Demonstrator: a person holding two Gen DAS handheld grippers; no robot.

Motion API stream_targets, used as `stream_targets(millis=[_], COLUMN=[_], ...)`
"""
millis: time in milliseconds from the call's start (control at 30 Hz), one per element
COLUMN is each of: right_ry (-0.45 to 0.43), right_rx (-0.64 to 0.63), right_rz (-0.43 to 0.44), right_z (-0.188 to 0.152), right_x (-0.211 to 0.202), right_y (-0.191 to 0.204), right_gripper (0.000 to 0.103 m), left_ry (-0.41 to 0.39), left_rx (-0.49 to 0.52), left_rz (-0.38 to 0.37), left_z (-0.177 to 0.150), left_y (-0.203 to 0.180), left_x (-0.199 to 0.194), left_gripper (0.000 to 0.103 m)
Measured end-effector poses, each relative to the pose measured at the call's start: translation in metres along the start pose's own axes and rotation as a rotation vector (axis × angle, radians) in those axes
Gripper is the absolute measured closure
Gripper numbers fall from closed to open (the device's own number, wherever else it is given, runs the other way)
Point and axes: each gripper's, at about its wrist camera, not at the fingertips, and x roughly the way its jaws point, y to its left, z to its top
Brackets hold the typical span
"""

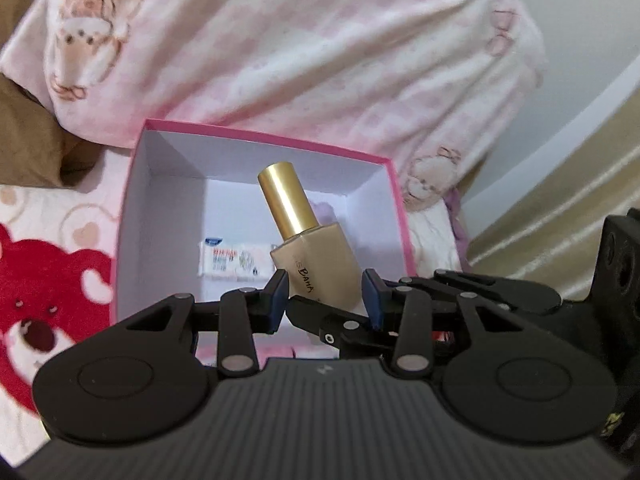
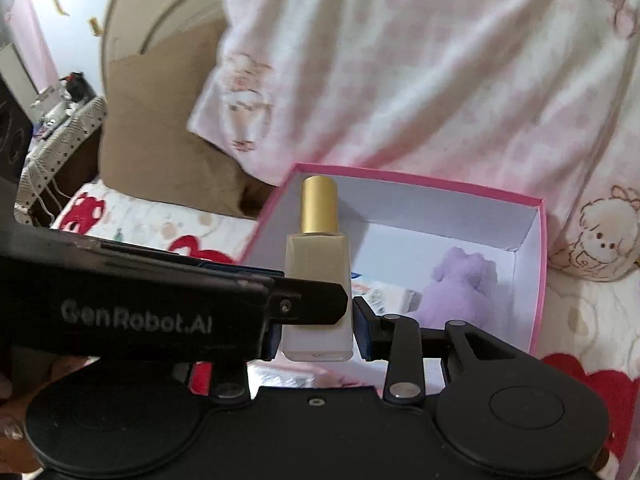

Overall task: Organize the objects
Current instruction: 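Carry the foundation bottle over the pink box and lower it inside, then set the foundation bottle down in the pink box and open the right tool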

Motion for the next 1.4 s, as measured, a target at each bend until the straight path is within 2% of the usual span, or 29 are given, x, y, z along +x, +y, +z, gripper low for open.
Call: stream_targets(millis=[133,300,533,733,833,1067,1267,1400], right_ry=[0.055,0.089,0.139,0.174,0.203,0.264,0.212,0.18], right_rx=[-0.02,-0.061,-0.265,-0.421,-0.542,-0.727,-0.726,-0.662], right_rz=[-0.056,-0.069,-0.051,-0.008,-0.028,-0.067,-0.157,-0.199], right_z=[0.01,0.018,0.036,0.045,0.042,0.037,0.034,0.027], right_x=[0.042,0.084,0.121,0.151,0.162,0.179,0.163,0.136], right_y=[-0.016,-0.034,-0.027,-0.022,-0.014,-0.008,-0.012,-0.012], right_gripper=[0.063,0.063,0.063,0.063,0.063,0.063,0.059,0.057], left_ry=[0.03,0.02,-0.009,0.004,0.019,0.016,-0.029,-0.009], left_rx=[-0.042,-0.141,-0.289,-0.39,-0.389,-0.375,-0.332,-0.282], left_rz=[-0.006,-0.017,-0.022,-0.016,-0.008,0.013,0.009,0.015], left_z=[0.013,0.022,0.029,0.037,0.038,0.039,0.042,0.038], left_y=[0.018,0.043,0.077,0.103,0.106,0.104,0.096,0.078], left_x=[0.051,0.093,0.109,0.122,0.13,0.139,0.129,0.113], left_gripper=[0.065,0.065,0.065,0.067,0.066,0.068,0.068,0.068])
